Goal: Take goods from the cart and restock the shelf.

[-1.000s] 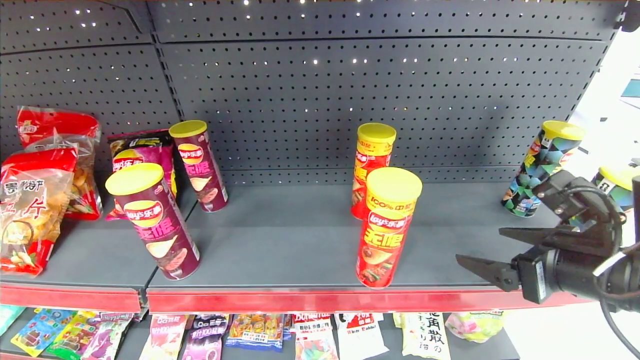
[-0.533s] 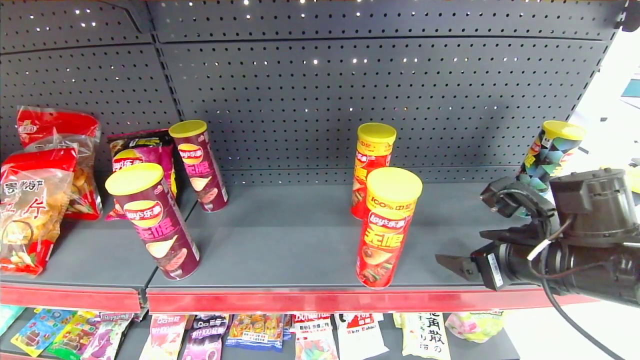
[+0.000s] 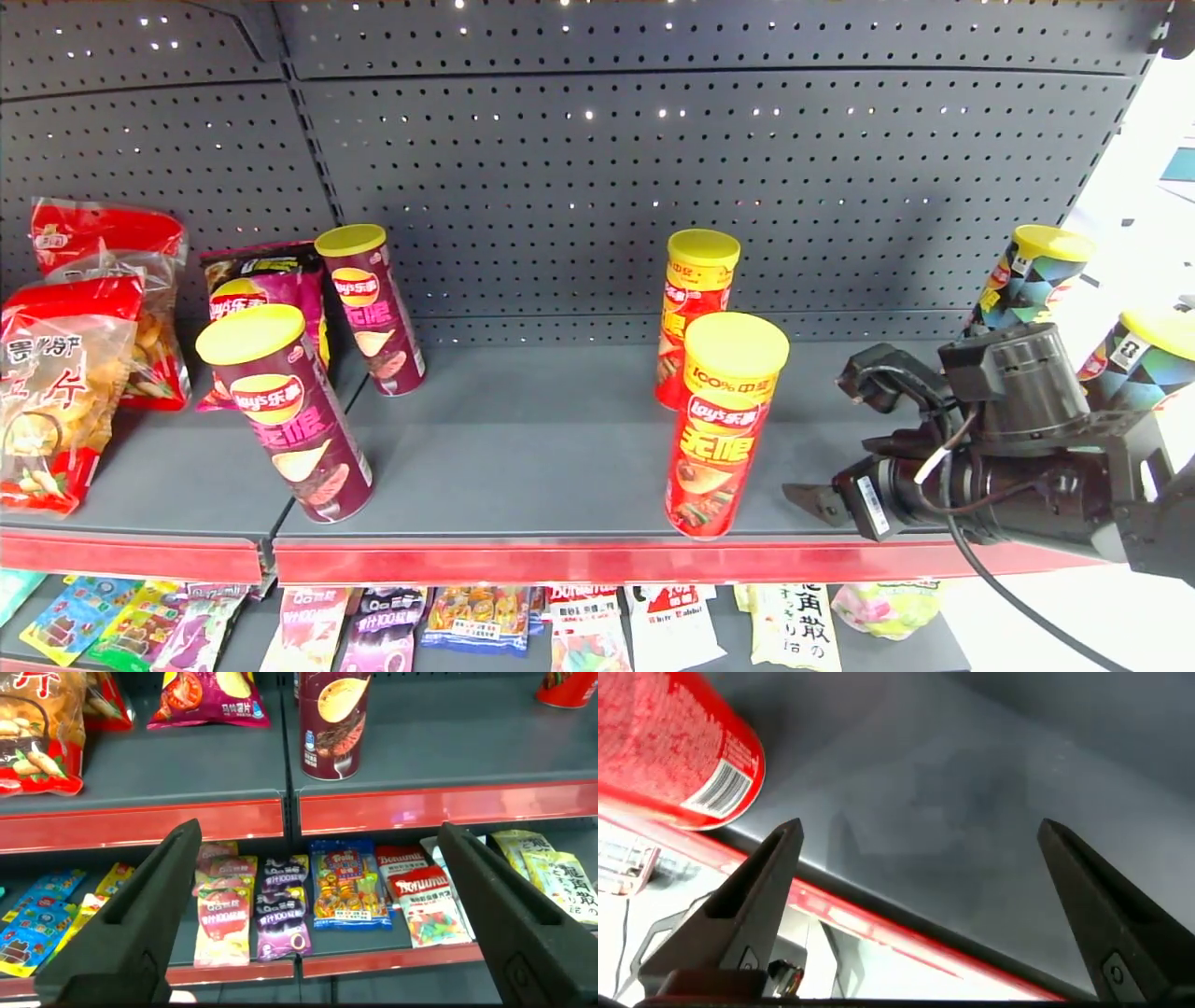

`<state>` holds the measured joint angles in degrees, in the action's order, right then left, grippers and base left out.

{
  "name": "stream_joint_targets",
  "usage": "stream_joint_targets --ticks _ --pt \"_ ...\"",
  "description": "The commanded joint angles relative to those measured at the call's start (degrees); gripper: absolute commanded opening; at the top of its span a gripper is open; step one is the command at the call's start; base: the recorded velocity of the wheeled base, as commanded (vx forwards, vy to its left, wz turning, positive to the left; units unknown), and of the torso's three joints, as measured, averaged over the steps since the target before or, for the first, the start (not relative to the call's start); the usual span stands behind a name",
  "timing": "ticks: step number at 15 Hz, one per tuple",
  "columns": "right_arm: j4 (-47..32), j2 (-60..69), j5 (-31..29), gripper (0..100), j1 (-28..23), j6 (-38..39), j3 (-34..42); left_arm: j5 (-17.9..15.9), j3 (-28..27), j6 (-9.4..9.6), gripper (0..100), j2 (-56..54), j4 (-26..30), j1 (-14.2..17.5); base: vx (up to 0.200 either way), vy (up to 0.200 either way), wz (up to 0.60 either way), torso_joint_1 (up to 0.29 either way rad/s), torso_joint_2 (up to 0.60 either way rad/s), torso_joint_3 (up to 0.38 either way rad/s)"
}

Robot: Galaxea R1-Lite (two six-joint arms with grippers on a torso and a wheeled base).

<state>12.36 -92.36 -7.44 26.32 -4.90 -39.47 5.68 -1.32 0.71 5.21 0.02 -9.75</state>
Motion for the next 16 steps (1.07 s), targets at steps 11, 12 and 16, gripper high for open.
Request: stream_joint_targets --ticks 11,12,16 --pt "0.12 -4.76 -0.03 100 2.07 0.24 -1.84 0.03 0.0 0.0 100 0.07 -0.02 0.0 0.0 0.0 0.0 0.0 0.0 0.0" --pt "0.12 -4.94 -0.03 100 2.07 0.24 -1.84 0.03 0.0 0.0 100 0.16 -0.02 0.0 0.0 0.0 0.0 0.0 0.0 0.0" --pt "0.12 -5.73 0.05 100 2.77 0.33 -2.63 0.03 0.0 0.0 100 0.07 -0.02 0.0 0.0 0.0 0.0 0.0 0.0 0.0"
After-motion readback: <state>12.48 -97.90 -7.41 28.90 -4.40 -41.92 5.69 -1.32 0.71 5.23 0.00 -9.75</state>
